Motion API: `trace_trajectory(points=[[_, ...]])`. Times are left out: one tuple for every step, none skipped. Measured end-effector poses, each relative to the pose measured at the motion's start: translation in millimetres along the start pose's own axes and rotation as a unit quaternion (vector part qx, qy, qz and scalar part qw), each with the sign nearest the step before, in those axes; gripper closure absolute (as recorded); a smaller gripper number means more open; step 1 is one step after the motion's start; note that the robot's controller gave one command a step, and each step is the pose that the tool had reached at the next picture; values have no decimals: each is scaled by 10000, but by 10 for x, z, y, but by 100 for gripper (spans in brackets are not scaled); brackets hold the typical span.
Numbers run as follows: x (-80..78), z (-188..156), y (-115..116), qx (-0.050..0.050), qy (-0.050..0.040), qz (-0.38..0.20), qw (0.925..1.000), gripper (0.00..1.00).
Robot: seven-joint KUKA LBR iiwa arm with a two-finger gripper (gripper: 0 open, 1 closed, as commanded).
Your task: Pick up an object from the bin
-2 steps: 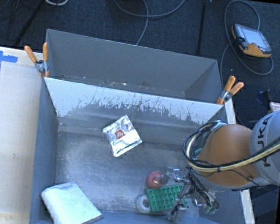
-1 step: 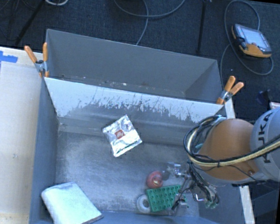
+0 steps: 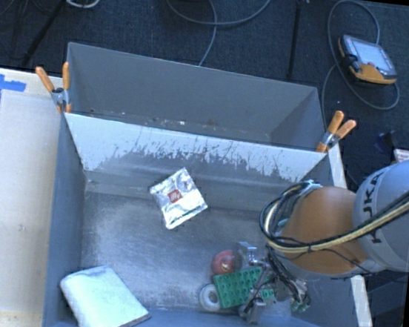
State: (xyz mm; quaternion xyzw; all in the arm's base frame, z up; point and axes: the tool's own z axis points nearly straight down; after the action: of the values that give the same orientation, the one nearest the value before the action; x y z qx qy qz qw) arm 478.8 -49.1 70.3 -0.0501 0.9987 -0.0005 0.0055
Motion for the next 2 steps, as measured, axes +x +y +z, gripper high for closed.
trace_trajectory(points=[[-19,-7,0,-2,22,-9,10000,0],[-38,-30,-3,6,-6,-23,10000,100]])
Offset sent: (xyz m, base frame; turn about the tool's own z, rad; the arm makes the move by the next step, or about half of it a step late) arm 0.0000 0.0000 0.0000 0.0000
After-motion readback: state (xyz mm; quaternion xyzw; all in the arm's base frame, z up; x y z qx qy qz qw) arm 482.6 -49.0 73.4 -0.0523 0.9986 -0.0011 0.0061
